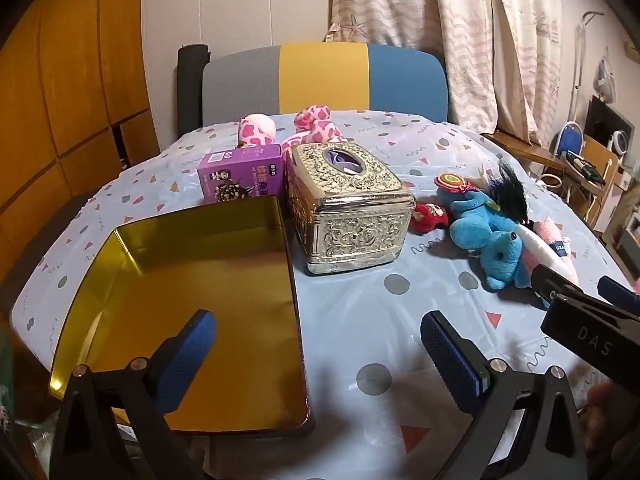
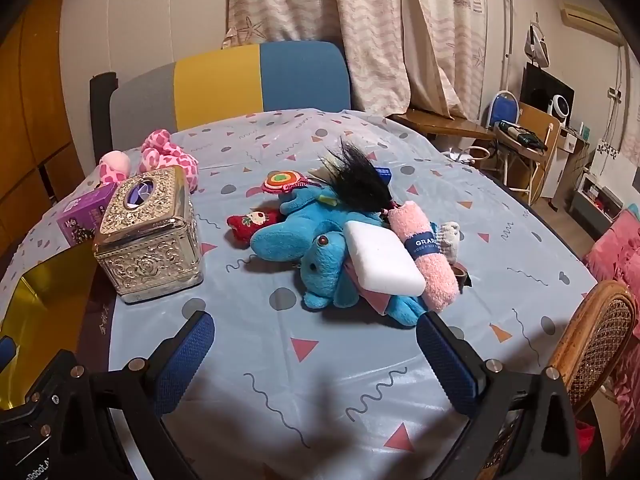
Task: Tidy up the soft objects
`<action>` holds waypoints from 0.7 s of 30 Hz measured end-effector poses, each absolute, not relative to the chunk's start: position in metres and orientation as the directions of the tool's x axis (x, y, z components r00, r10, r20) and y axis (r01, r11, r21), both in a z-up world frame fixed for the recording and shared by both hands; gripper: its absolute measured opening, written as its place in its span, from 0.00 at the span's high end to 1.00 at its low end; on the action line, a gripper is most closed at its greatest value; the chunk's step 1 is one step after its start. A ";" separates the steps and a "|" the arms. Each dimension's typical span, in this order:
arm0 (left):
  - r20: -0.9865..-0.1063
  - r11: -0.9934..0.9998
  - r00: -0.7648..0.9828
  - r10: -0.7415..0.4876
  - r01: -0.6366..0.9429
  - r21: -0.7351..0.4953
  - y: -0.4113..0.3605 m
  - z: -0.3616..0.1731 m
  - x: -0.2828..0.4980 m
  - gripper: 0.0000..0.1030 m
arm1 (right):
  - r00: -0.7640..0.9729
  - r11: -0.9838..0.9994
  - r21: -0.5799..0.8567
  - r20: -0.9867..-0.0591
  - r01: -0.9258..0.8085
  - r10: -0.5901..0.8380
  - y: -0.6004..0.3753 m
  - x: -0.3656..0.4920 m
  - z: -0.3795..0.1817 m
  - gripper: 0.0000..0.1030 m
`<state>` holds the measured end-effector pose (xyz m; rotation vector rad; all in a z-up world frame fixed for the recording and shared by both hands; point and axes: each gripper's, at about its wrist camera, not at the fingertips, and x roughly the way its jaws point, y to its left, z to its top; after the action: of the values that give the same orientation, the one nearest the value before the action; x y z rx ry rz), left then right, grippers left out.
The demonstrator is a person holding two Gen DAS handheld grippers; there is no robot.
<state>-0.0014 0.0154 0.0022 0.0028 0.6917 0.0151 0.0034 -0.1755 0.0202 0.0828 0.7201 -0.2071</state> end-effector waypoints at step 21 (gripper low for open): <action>-0.635 1.000 0.772 0.019 -0.020 0.005 0.019 0.007 -0.004 0.00 | 0.732 0.978 0.001 -0.663 0.209 -0.155 -0.172 0.004 0.021 0.00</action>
<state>-0.0043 0.0189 0.0066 -0.0019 0.6880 0.0209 0.0043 -0.1721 0.0205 0.0774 0.7221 -0.2005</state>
